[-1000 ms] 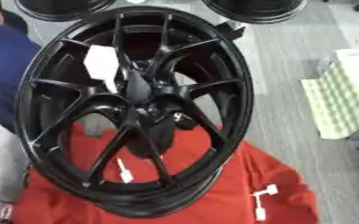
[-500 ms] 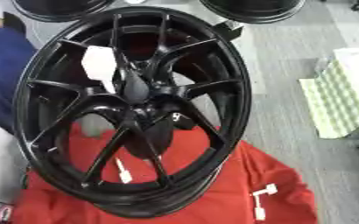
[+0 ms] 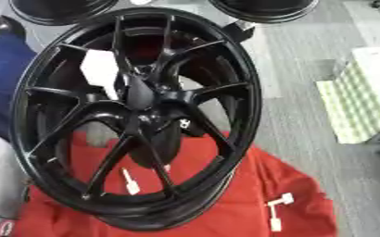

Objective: Pull the pin out of the wheel hub.

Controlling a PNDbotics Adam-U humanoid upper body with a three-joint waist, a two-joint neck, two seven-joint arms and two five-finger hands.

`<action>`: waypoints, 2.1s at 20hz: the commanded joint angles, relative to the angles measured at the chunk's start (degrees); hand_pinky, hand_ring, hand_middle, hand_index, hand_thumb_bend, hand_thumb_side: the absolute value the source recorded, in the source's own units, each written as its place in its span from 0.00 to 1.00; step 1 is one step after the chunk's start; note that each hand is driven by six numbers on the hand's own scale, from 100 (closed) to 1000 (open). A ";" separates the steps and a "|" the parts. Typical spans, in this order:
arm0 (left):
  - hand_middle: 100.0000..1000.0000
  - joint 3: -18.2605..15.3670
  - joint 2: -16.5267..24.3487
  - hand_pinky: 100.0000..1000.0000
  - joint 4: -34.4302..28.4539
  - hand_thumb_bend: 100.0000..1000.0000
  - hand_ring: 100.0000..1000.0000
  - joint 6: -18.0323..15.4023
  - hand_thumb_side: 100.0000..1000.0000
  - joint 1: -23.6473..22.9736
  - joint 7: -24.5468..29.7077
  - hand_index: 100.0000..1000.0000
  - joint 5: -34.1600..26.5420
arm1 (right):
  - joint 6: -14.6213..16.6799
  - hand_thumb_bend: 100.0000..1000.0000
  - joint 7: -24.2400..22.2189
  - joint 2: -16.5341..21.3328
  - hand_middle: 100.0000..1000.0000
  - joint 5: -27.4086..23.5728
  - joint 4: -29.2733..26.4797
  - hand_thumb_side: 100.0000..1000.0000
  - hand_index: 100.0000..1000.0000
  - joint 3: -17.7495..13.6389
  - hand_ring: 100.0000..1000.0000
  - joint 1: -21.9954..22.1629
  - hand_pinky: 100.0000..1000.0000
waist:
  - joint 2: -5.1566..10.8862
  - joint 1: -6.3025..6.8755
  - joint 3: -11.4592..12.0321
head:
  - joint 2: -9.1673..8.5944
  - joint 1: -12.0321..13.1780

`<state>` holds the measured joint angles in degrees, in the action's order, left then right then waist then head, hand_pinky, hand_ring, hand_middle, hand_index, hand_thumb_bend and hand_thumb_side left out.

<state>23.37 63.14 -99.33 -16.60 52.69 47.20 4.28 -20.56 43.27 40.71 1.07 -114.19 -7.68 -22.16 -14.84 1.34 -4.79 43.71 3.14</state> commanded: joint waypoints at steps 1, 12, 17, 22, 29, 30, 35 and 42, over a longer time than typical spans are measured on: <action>0.80 0.64 2.60 0.92 -1.55 0.13 0.87 -4.06 0.62 0.14 4.76 0.91 0.87 | -8.33 0.03 8.70 2.02 0.46 0.08 -0.41 0.33 0.71 -0.18 0.58 -0.79 0.32 | 1.45 0.10 -0.08 | -0.52 0.27; 0.82 -0.06 4.69 0.96 -6.84 0.23 0.91 3.73 0.48 -2.50 0.52 0.90 1.97 | -8.13 0.03 8.70 1.87 0.46 -0.15 -0.41 0.33 0.71 -0.06 0.58 -1.08 0.32 | 1.24 0.36 -0.13 | -0.47 0.51; 0.80 -0.03 5.74 0.94 -9.09 0.24 0.90 5.01 0.53 -3.88 0.22 0.90 1.74 | -8.09 0.03 8.70 1.79 0.46 -0.24 -0.41 0.33 0.71 -0.10 0.58 -1.22 0.32 | 1.07 0.42 -0.13 | -0.23 0.81; 0.77 -1.02 8.09 0.92 -11.98 0.20 0.88 7.11 0.52 -7.79 -3.35 0.88 1.48 | -7.85 0.03 8.70 1.59 0.46 -0.25 -0.41 0.33 0.71 -0.12 0.58 -1.50 0.32 | 0.87 0.56 -0.27 | -0.45 0.79; 0.76 -2.07 9.83 0.92 -15.19 0.16 0.87 9.95 0.58 -10.82 -7.55 0.90 -0.16 | -7.70 0.03 8.70 1.27 0.45 -0.43 -0.41 0.33 0.71 -0.05 0.58 -1.73 0.32 | 0.67 0.64 -0.44 | -0.38 1.06; 0.76 -2.37 9.67 0.92 -15.09 0.14 0.87 10.76 0.55 -10.62 -8.38 0.90 -0.40 | -7.69 0.03 8.70 1.24 0.45 -0.48 -0.41 0.33 0.71 -0.02 0.58 -1.73 0.32 | 0.66 0.63 -0.42 | -0.39 1.02; 0.76 -1.73 8.13 0.93 -14.15 0.09 0.87 15.41 0.59 -8.36 -13.07 0.91 -2.04 | -7.69 0.03 8.70 1.12 0.45 -0.50 -0.41 0.33 0.71 -0.08 0.58 -1.73 0.32 | 0.66 0.60 -0.46 | -0.29 1.12; 0.78 2.35 4.65 0.95 -12.73 0.11 0.89 20.75 0.71 -4.02 -13.43 0.92 -2.51 | -7.48 0.04 8.70 0.79 0.45 -0.54 -0.41 0.33 0.71 -0.20 0.58 -1.87 0.32 | 0.53 0.72 -0.73 | -0.07 1.66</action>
<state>25.80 67.24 -112.32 3.33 47.68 33.54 2.00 -20.08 43.75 40.49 0.65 -114.19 -7.38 -23.21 -15.11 2.15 -5.50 43.70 4.53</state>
